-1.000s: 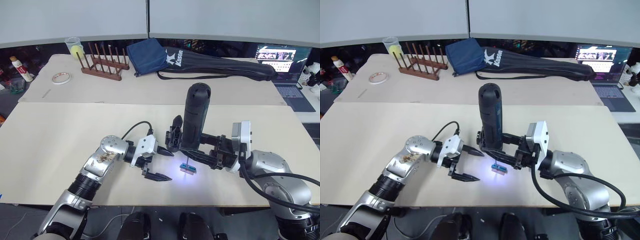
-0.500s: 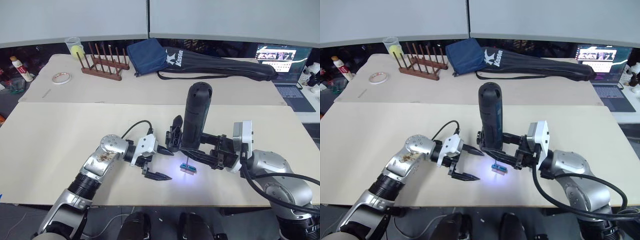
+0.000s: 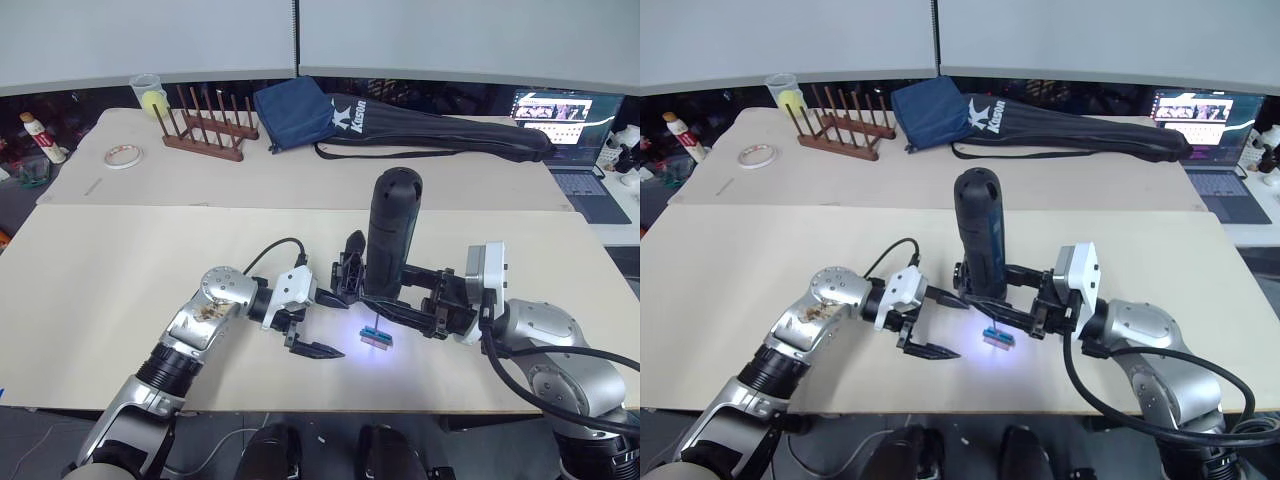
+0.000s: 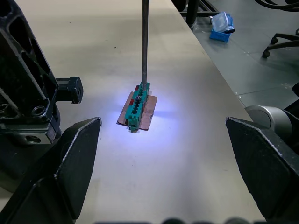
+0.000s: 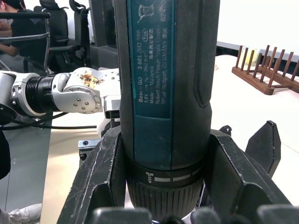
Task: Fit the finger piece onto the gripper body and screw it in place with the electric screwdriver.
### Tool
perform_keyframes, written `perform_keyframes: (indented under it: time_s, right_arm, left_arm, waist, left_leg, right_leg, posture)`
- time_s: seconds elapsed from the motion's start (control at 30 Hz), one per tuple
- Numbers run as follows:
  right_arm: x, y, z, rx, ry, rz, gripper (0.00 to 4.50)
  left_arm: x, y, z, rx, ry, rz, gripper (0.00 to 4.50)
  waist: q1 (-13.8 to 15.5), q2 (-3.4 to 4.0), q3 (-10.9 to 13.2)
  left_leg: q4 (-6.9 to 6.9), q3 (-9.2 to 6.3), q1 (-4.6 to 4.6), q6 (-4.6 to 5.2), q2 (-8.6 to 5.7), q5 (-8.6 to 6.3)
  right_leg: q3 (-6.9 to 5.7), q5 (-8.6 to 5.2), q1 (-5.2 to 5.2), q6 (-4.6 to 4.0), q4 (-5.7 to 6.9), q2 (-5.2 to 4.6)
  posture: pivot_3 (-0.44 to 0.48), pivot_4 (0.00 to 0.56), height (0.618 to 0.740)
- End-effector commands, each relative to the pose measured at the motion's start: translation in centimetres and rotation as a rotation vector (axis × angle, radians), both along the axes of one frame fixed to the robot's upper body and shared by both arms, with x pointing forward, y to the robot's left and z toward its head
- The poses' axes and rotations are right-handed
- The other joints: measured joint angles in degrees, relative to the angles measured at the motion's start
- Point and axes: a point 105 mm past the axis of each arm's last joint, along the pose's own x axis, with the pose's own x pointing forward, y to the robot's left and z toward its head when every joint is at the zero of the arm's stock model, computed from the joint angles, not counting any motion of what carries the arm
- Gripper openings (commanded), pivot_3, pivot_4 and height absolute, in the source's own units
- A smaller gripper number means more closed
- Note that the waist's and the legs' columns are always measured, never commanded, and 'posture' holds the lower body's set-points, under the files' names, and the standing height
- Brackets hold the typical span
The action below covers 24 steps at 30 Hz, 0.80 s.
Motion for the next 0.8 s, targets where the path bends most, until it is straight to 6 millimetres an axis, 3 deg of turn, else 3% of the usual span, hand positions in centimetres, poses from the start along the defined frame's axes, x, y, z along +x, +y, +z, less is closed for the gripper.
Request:
perform_keyframes:
  time_s: [0.03, 0.8]
  right_arm:
    - [-0.68, 0.15, 1.53, 0.028, -0.084, 0.02, 1.91]
    - [0.01, -0.1, 0.82, 0.007, -0.086, -0.012, 1.91]
  left_arm:
    - [0.02, -0.2, 0.92, -0.018, -0.035, -0.016, 4.5]
    - [0.08, -0.31, 0.98, -0.022, -0.037, -0.015, 4.5]
  waist:
    - [0.0, 0.0, 0.0]
    - [0.0, 0.0, 0.0]
  left_leg:
    - [0.0, 0.0, 0.0, 0.0, 0.0, 0.0]
    - [0.01, 0.0, 0.0, 0.0, 0.0, 0.0]
  right_leg:
    - [0.0, 0.0, 0.0, 0.0, 0.0, 0.0]
    - [0.0, 0.0, 0.0, 0.0, 0.01, 0.0]
  posture:
    - [0.0, 0.15, 0.74]
    - [0.0, 0.15, 0.74]
